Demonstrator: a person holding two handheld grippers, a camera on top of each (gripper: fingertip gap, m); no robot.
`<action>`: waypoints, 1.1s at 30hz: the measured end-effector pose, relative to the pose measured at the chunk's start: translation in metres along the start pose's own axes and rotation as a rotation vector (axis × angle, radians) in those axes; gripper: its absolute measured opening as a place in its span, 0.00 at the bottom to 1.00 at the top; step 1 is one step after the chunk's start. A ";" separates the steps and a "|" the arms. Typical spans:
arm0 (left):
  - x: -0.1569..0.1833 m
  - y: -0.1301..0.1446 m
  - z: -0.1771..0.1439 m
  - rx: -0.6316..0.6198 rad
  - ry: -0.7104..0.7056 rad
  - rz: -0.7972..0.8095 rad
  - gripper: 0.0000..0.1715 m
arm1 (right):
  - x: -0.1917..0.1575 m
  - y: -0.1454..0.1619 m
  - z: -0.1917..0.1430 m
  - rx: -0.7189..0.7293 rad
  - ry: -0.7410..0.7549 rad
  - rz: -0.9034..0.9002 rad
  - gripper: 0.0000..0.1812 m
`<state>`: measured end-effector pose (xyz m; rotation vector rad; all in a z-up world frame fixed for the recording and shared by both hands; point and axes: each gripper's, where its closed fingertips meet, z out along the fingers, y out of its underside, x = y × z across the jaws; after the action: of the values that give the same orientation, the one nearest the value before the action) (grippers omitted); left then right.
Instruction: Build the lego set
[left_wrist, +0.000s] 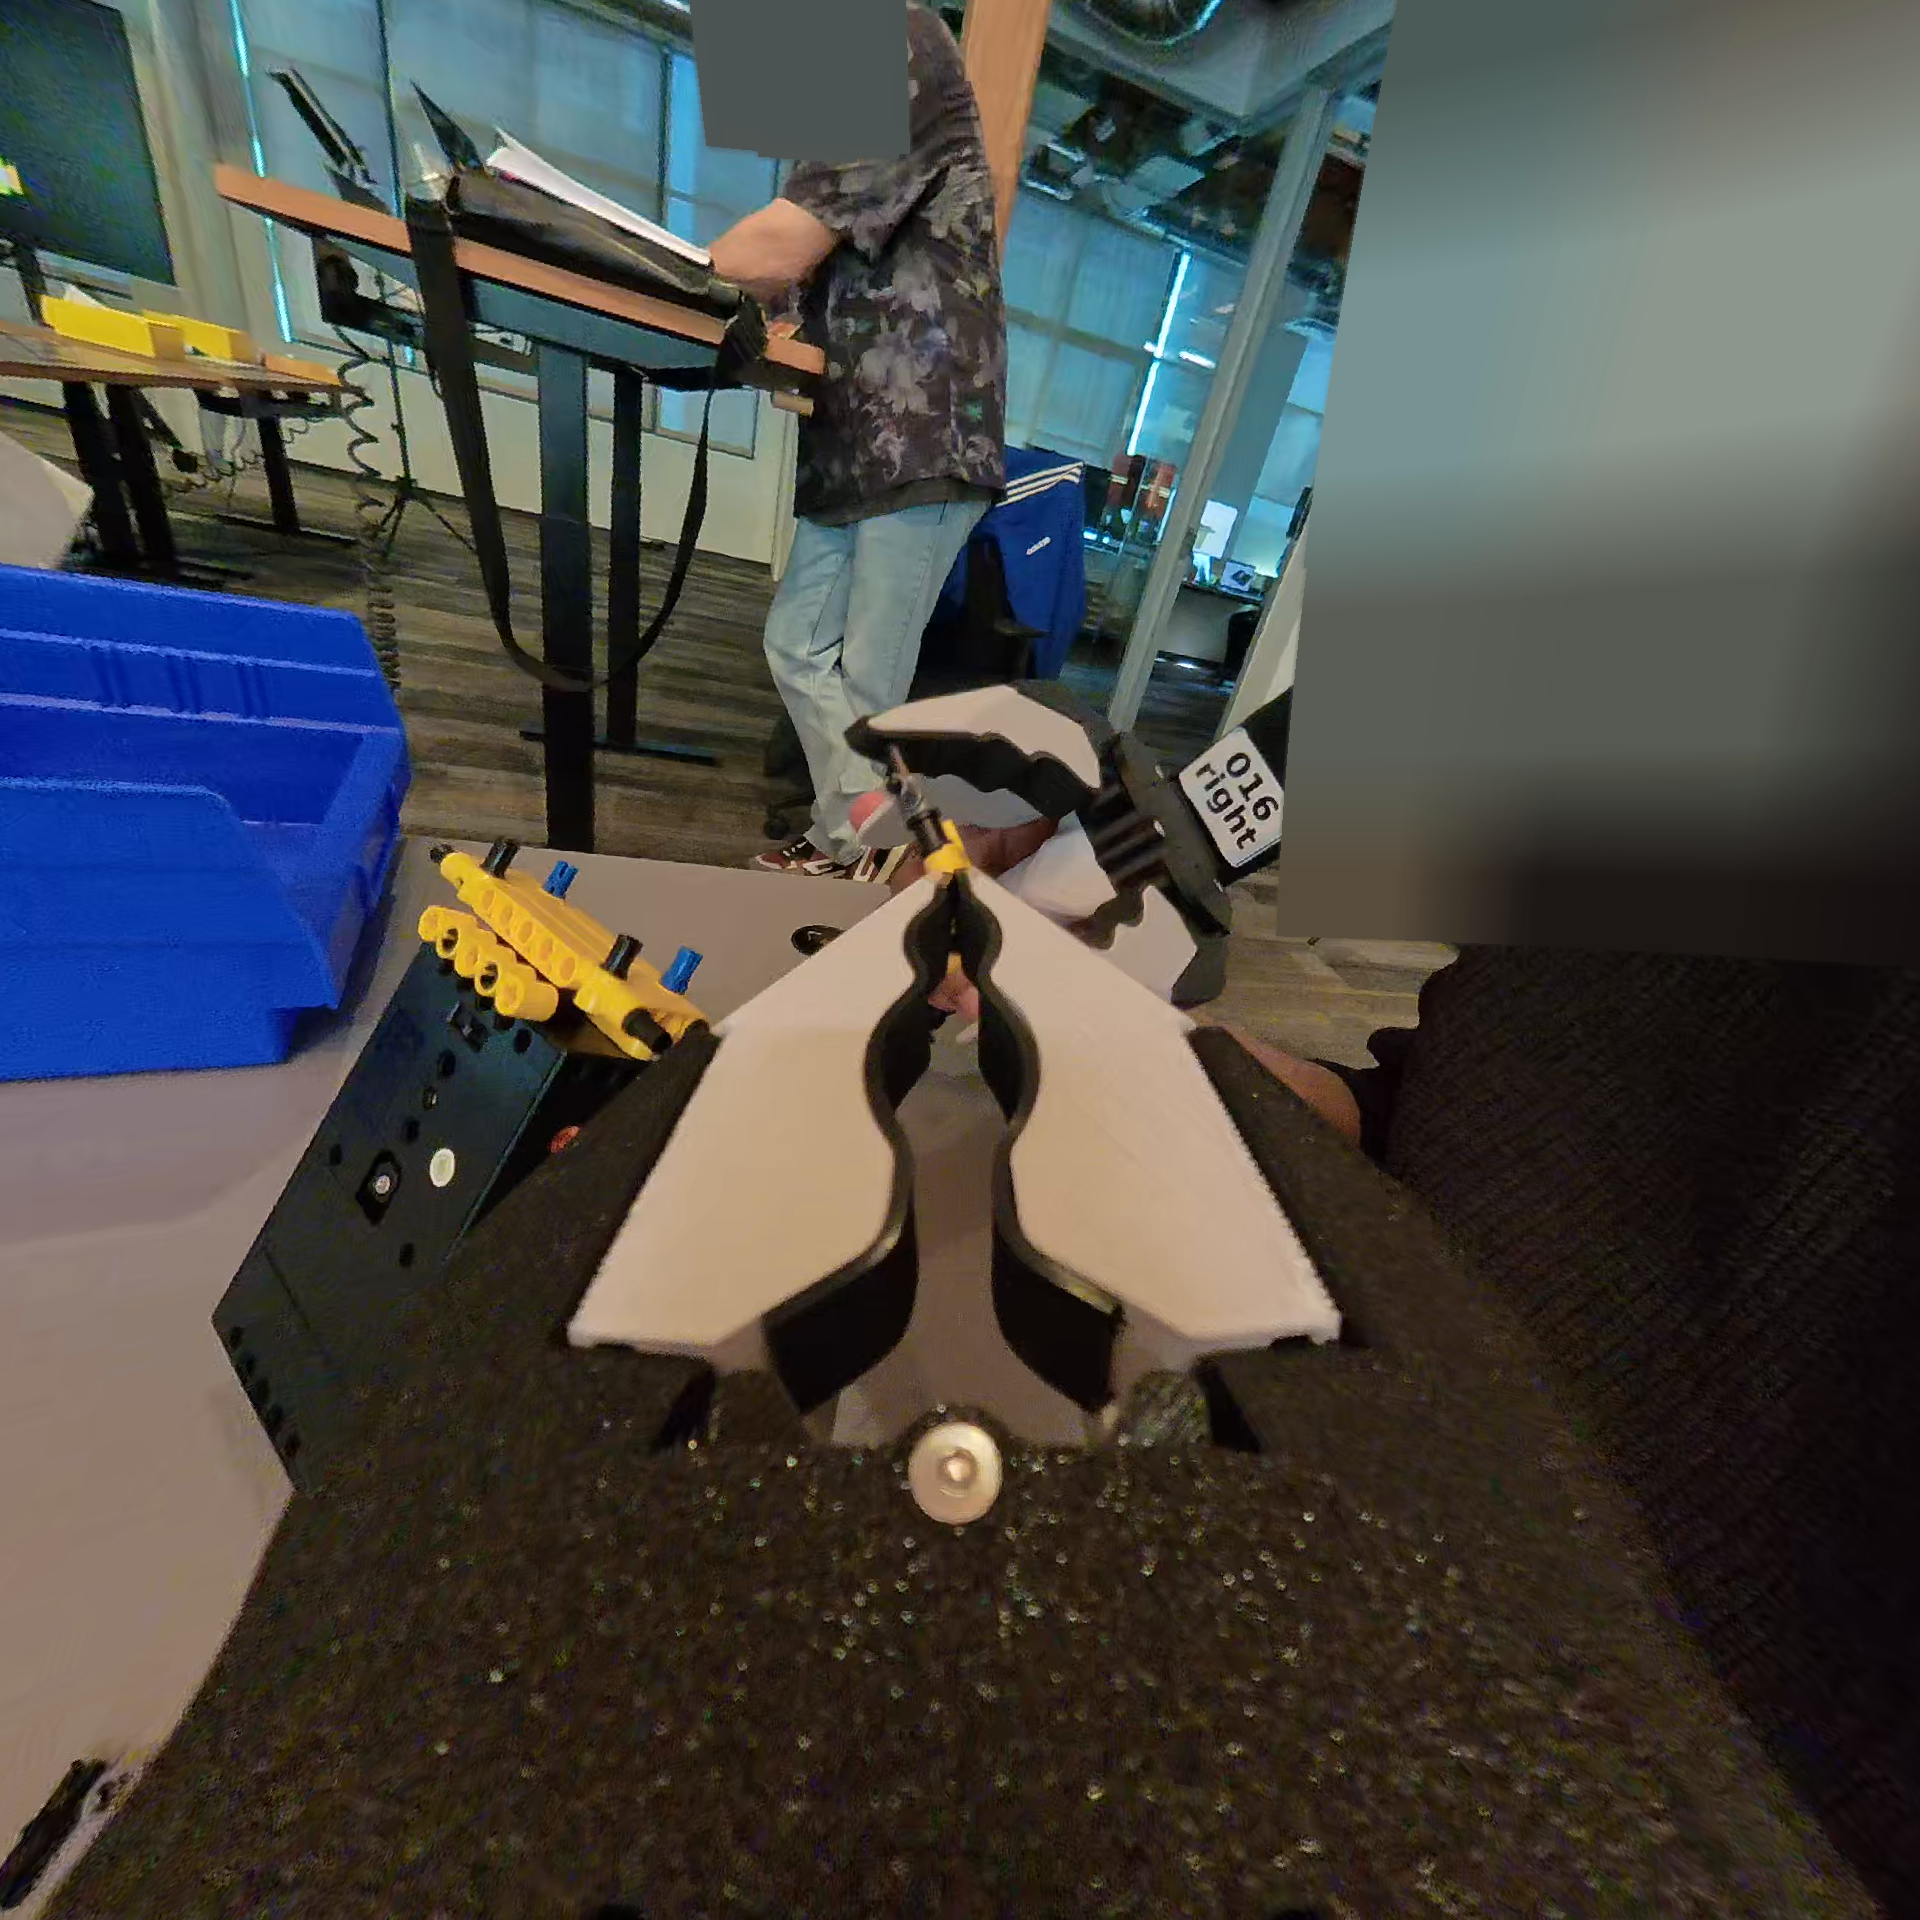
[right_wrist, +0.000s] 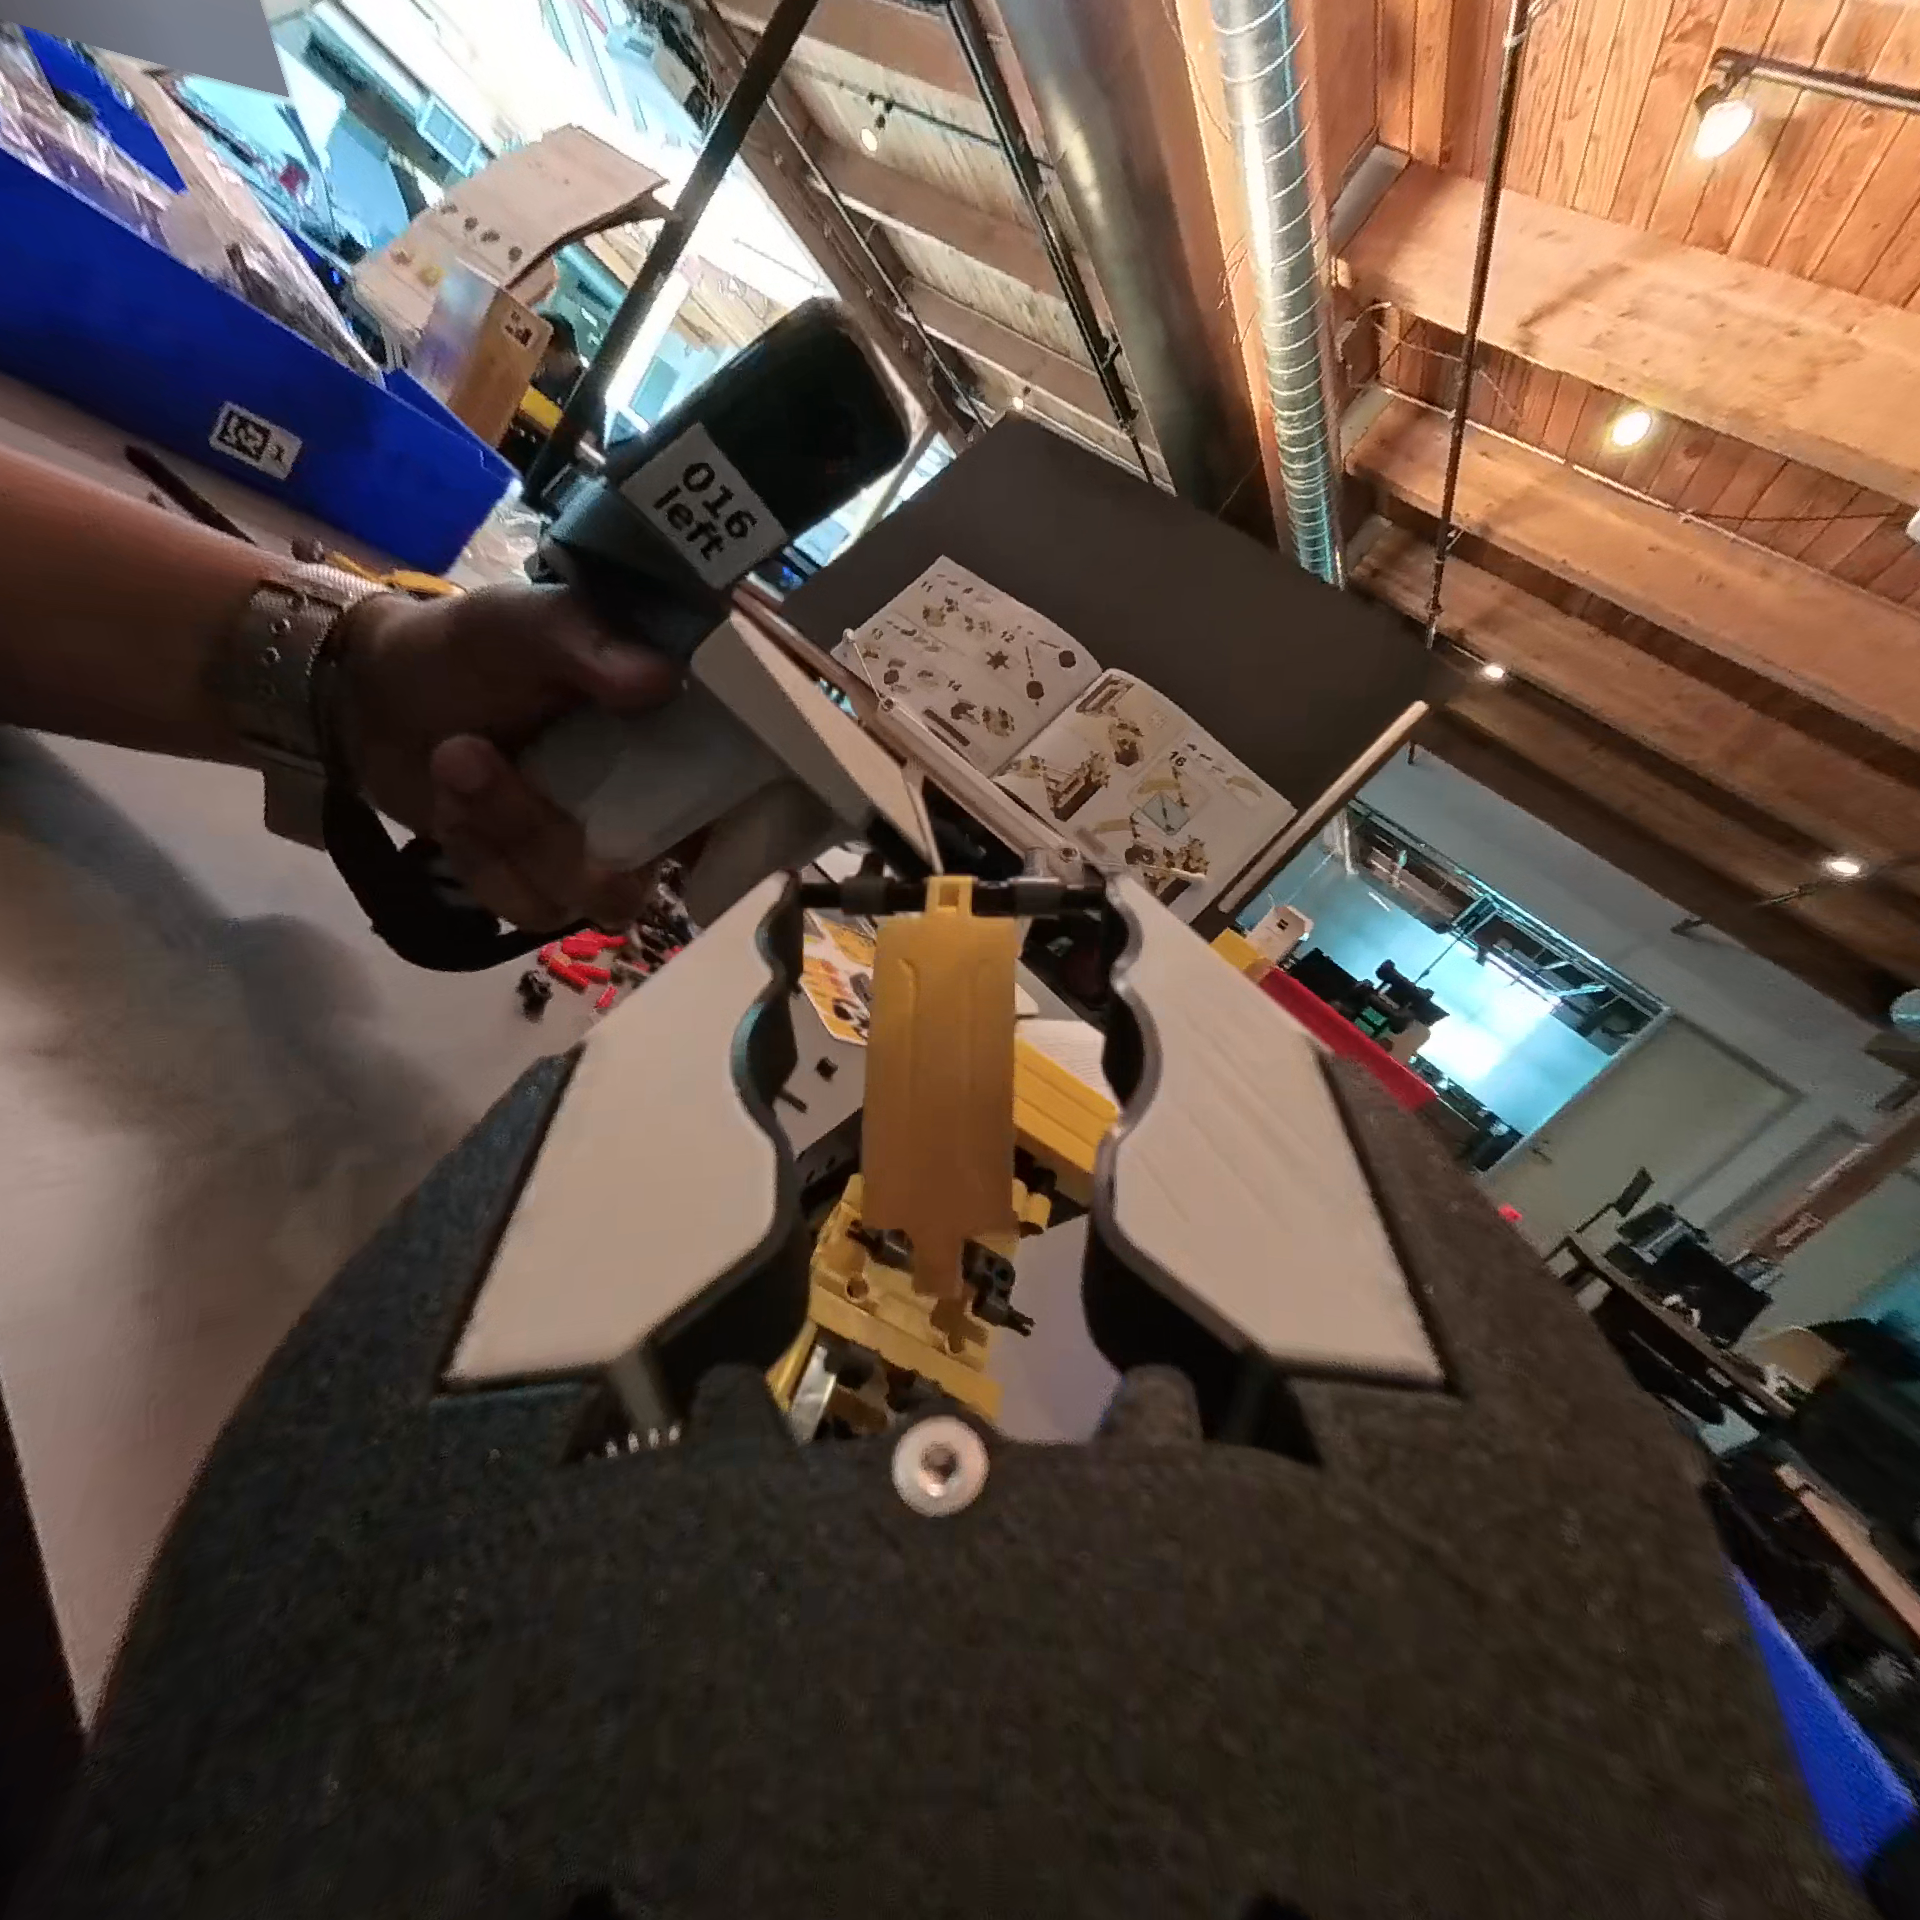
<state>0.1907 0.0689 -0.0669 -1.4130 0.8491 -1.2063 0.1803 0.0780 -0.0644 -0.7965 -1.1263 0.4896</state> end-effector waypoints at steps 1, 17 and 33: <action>0.000 0.001 0.000 -0.002 -0.001 0.000 0.00 | 0.001 -0.001 -0.001 0.011 0.000 0.008 0.31; 0.012 0.005 0.006 0.009 0.117 -0.100 0.05 | 0.005 -0.008 -0.003 0.045 0.012 0.047 0.31; 0.016 -0.012 -0.002 0.128 0.184 -0.150 0.04 | 0.021 -0.024 -0.014 0.336 -0.232 0.826 0.24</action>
<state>0.1914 0.0561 -0.0515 -1.2939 0.7864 -1.4964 0.2001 0.0735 -0.0365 -0.9005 -0.8485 1.4514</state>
